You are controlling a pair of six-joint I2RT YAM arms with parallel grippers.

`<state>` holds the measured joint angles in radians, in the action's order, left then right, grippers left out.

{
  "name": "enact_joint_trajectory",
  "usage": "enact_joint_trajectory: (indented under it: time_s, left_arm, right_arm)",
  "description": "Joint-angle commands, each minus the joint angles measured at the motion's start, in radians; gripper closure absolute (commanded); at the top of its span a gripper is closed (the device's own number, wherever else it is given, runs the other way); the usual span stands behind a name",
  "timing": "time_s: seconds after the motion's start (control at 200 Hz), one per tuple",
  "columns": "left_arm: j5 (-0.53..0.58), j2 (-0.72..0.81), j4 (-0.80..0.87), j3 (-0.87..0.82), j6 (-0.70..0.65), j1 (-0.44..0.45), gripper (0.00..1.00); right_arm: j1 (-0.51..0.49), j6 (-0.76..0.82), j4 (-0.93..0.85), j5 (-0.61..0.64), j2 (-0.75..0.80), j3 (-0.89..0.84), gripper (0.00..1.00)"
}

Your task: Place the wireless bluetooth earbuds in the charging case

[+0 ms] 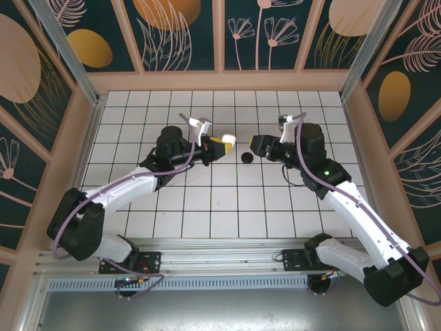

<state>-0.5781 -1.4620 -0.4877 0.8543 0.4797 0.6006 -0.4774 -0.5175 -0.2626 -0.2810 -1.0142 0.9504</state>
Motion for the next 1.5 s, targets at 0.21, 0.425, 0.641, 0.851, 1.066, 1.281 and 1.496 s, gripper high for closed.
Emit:
enact_joint_trajectory:
  time_s: [0.21, 0.425, 0.641, 0.851, 1.066, 1.281, 1.496]
  left_arm:
    - [0.120, -0.155, 0.113, -0.058, -0.050, -0.030, 0.81]
    - [0.138, -0.315, 0.193, 0.066, -0.072, -0.091, 0.82]
    - [0.152, -0.424, 0.289, 0.208, -0.121, -0.121, 0.82]
    - [0.119, -0.500, 0.202, 0.228, 0.020, -0.110, 0.83]
    - [0.110, -0.564, 0.192, 0.265, 0.047, -0.082, 0.80]
    - [0.136, -0.575, 0.218, 0.276, 0.051, -0.070, 0.66]
    - [0.229, -0.504, 0.293, 0.273, -0.010, -0.073, 0.46]
  right_arm:
    - [0.035, -0.087, -0.001, 0.019, -0.084, -0.095, 0.42]
    - [0.071, -0.093, 0.020, 0.013, -0.114, -0.131, 0.42]
    - [0.106, -0.067, 0.015, 0.040, -0.178, -0.126, 0.41]
    - [0.114, -0.091, 0.051, 0.011, -0.193, -0.163, 0.41]
    - [0.122, -0.093, 0.028, 0.048, -0.183, -0.177, 0.41]
    - [0.129, -0.092, 0.031, 0.058, -0.193, -0.170, 0.41]
    - [0.144, -0.041, -0.021, 0.154, -0.183, -0.089, 0.39]
